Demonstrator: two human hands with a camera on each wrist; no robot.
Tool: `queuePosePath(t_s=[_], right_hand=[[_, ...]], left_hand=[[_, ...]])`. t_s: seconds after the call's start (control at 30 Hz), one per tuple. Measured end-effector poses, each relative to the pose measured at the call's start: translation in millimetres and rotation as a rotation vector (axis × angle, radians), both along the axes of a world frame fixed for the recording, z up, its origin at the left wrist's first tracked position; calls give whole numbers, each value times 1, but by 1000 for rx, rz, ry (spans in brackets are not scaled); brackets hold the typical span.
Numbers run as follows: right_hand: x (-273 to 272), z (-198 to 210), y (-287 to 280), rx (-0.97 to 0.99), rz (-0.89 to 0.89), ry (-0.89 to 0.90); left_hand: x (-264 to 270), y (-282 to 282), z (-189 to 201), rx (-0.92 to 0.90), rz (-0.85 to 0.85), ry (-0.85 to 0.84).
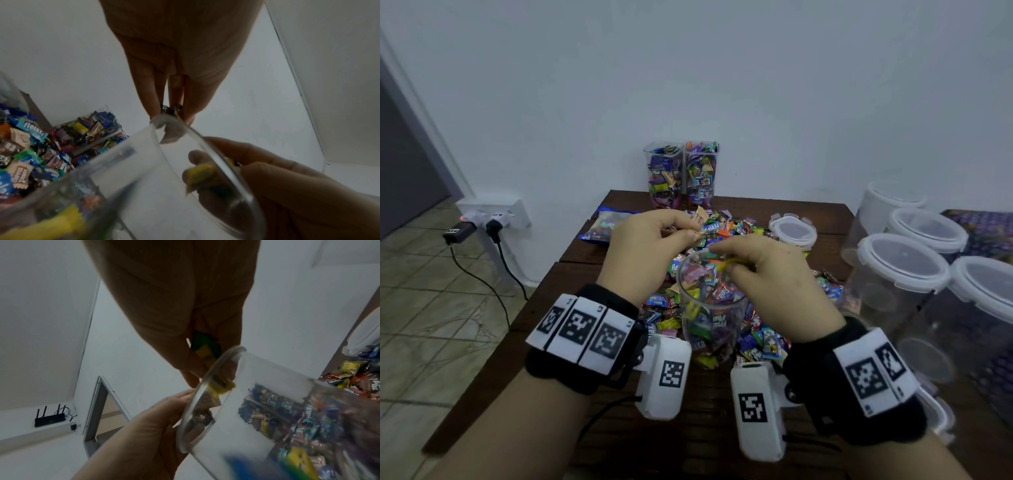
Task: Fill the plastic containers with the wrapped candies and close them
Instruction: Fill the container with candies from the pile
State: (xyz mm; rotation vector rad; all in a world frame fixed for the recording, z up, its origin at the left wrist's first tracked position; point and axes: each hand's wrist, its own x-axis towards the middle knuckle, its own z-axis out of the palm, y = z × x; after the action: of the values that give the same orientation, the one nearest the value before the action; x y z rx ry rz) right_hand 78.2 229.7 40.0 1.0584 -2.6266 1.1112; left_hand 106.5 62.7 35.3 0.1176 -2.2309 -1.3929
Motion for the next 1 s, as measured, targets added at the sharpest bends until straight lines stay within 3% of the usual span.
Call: queuePosePath(t_s=[0.2,0.4,0.6,0.8,0.9,1.0], right_hand=[[5,-3,1,-81,27,-60],[14,-32,5,-419,-100,-94],[15,-61,4,-374,5,-462],[10,-70,-1,-450,43,-428],[10,-71,-1,-478,57,-425],[7,-66,4,-381,40,-403]], left_hand=[[-1,1,-4,-8,-15,-2],[6,3,1,-61,-47,41],[11,12,2,-160,-143,52],[15,22,0,-327,-182,-79],[16,22,2,-328,-184,-124],[16,20,4,-294,-181,-110]])
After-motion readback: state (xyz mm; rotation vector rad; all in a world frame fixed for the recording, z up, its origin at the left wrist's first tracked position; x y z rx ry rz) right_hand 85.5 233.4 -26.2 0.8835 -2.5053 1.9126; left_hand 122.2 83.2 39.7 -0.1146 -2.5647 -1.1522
